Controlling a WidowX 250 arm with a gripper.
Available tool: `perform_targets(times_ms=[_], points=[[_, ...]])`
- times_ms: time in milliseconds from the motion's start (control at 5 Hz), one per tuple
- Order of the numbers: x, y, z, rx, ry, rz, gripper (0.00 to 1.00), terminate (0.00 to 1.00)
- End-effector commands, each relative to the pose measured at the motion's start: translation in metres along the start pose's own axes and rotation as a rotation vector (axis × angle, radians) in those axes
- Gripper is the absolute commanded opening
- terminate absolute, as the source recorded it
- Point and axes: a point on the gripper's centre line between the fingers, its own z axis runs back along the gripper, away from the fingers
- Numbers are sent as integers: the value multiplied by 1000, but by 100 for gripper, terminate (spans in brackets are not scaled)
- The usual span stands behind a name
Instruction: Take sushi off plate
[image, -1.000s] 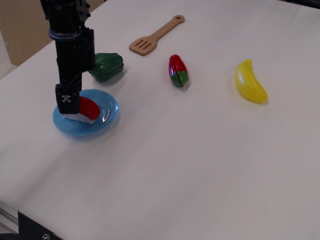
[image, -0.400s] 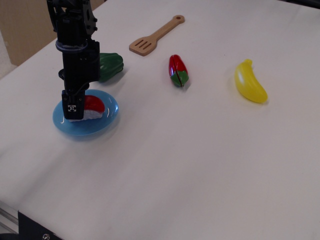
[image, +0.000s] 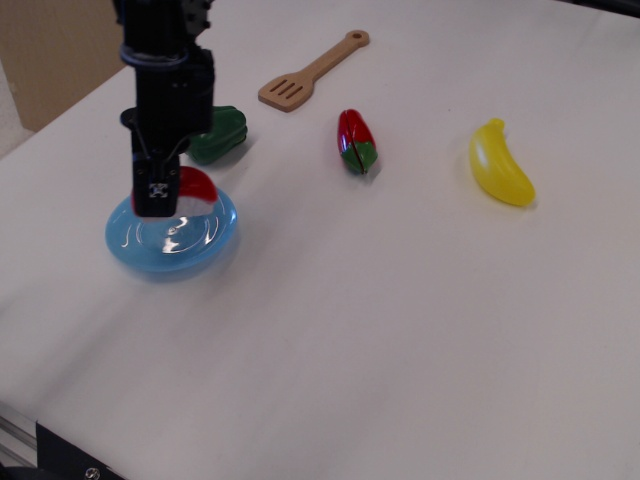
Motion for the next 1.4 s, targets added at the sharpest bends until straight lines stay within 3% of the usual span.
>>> perform_targets(times_ms=[0,200,400,600,800,1000,1200], points=[[74,-11,39,14,-146,-160,0,0],[113,-24,38,-4,-176,-248,0,0],[145,-32,27,-15,-153,-310,0,0],[166,-34,15,-27,-147,-347,0,0],[168,-33,7,-47,-149,-344,0,0],[166,-32,6,-46,-164,-301,100,0],[155,-30,21,-30,-202,-286,100,0]])
